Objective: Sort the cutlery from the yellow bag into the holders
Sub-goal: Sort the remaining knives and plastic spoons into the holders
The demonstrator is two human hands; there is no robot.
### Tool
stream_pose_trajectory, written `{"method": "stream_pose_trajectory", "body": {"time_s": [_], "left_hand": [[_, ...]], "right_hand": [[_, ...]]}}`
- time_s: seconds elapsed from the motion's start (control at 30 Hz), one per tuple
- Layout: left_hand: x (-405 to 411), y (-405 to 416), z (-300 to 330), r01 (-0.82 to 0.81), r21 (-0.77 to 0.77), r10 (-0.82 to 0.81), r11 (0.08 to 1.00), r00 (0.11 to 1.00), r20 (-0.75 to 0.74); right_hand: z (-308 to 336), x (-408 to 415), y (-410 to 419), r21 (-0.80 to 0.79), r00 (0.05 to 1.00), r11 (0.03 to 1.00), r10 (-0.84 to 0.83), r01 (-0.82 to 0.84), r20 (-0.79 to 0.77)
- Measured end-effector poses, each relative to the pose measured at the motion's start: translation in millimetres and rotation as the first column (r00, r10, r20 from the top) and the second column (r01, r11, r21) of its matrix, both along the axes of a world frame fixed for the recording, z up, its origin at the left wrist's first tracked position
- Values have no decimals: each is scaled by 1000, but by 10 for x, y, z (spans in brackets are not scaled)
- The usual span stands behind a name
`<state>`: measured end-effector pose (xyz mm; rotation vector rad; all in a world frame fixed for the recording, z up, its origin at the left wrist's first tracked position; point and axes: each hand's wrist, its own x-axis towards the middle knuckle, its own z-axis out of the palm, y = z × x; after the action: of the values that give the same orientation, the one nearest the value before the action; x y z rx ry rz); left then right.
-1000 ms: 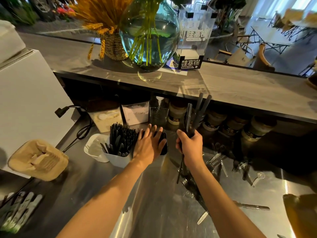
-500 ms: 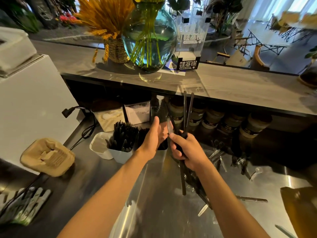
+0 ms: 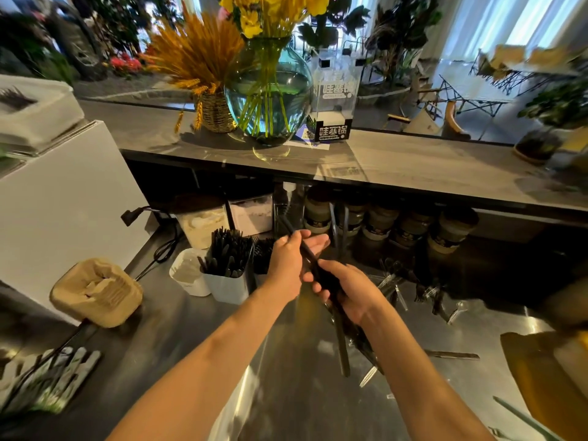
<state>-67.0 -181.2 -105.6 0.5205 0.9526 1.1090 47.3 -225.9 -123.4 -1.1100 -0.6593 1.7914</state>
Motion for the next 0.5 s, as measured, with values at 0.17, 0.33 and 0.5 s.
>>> {"method": "stream_pose_trajectory", "body": {"time_s": [0.17, 0.33, 0.5], "left_hand": [[-28, 3, -16, -114, -29, 116, 993, 988, 105], [-195, 206, 71, -309, -52, 312, 949, 915, 256], [-366, 343, 235, -420, 8, 386, 907, 840, 382]], "right_hand": [[95, -26, -56, -46, 999, 999, -25, 27, 44], [121, 27, -59, -37, 988, 998, -47, 53, 148], [80, -58, -31, -73, 964, 965, -246, 253, 100]]}}
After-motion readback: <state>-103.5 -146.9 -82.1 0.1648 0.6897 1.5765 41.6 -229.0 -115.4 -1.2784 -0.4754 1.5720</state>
